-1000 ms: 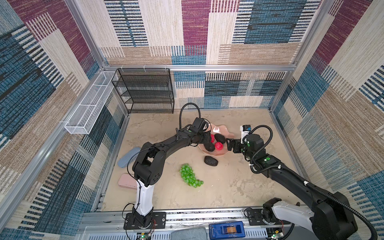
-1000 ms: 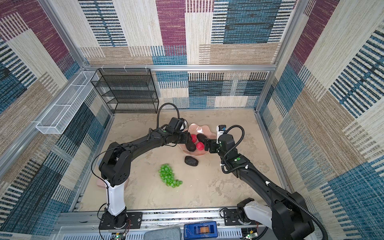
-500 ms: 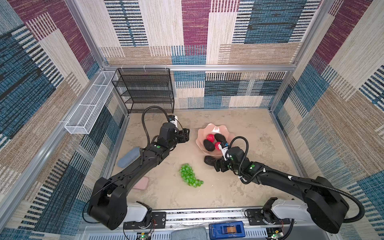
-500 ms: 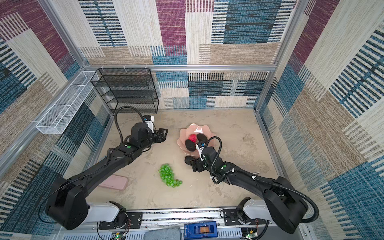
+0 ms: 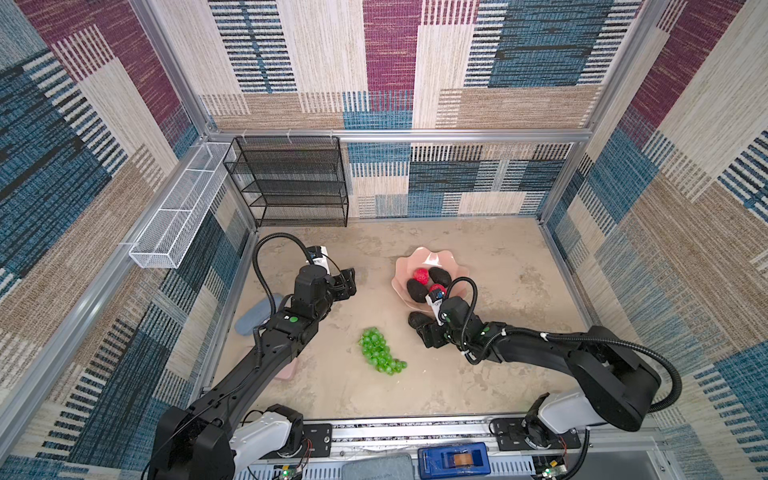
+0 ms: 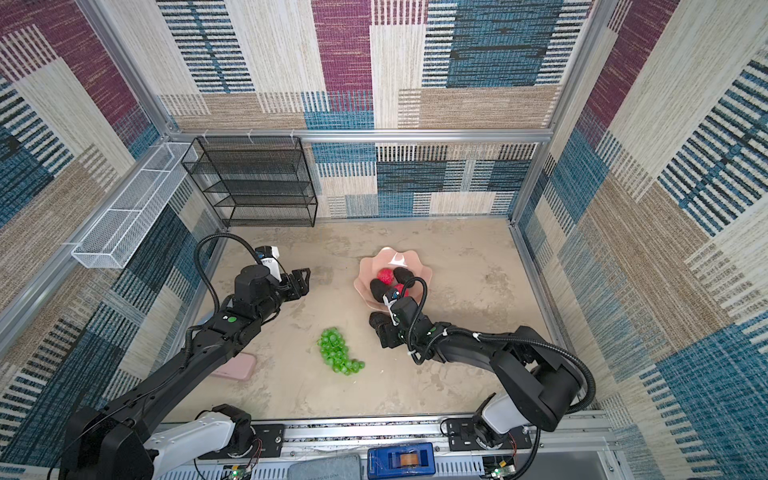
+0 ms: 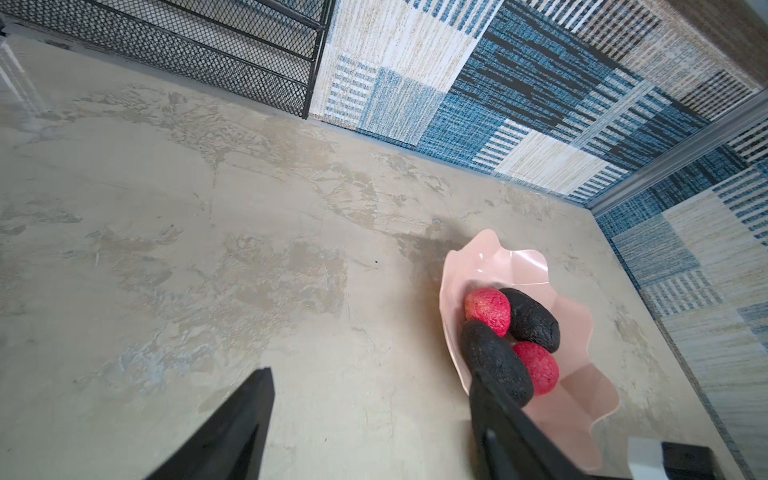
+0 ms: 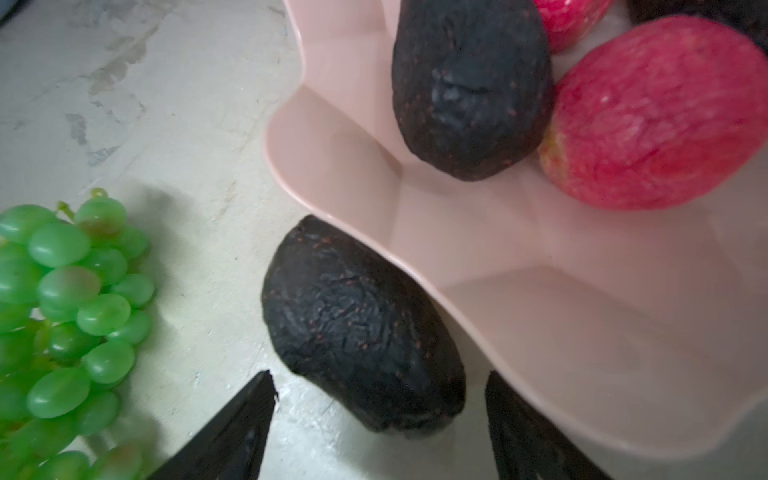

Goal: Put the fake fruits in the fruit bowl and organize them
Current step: 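Grasp the last dark avocado with the right gripper, then place the avocado in the bowl with the right gripper and release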

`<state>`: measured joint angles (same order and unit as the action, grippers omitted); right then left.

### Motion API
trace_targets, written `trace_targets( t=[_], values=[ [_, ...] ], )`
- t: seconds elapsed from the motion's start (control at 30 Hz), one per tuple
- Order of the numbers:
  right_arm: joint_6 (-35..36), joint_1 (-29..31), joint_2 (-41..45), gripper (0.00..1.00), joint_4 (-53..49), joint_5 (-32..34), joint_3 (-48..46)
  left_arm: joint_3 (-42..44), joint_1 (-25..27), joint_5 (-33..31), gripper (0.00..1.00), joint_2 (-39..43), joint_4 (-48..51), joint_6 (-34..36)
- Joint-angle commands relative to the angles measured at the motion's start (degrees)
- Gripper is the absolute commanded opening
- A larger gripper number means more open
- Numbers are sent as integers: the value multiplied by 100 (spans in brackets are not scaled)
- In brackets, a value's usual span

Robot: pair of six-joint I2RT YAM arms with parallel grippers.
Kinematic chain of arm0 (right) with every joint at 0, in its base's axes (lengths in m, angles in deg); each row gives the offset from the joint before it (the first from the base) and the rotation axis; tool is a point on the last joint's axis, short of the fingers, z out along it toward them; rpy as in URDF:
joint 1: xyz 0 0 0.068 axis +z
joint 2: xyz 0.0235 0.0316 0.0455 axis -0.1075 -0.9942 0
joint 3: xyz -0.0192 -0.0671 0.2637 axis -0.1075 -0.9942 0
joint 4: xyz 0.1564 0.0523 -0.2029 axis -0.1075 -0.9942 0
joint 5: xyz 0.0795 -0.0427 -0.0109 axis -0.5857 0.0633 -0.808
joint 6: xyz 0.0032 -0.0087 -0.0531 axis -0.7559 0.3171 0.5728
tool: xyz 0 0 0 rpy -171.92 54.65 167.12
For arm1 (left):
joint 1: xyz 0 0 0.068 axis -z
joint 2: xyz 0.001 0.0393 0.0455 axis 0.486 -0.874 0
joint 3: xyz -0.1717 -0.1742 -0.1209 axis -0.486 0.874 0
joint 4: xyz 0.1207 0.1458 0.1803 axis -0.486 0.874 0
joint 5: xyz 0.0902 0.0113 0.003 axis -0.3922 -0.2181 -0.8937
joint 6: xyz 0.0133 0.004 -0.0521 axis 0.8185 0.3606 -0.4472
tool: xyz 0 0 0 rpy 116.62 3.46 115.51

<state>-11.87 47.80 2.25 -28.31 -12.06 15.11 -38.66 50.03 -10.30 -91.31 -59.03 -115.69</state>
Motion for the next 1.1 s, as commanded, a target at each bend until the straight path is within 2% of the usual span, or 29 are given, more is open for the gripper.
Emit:
trace_targets(
  t=[0.0,0.33,0.63,0.73,0.87,1.07],
  values=[
    [-17,12,-176,81,367,250,152,1,-43,-25,77,49,56,97],
    [118,55,-752,79,689,260,537,163,-125,-39,78,224,131,106],
    [124,348,-843,46,503,86,529,306,-188,-114,79,403,173,104],
    [-67,470,-495,40,252,24,226,345,-212,-124,79,420,183,90],
    [-424,487,428,36,-300,13,-245,382,-232,-122,79,402,222,25],
    [-643,325,1813,36,-1141,606,-25,496,-257,-41,79,454,362,-61]
  ],
)
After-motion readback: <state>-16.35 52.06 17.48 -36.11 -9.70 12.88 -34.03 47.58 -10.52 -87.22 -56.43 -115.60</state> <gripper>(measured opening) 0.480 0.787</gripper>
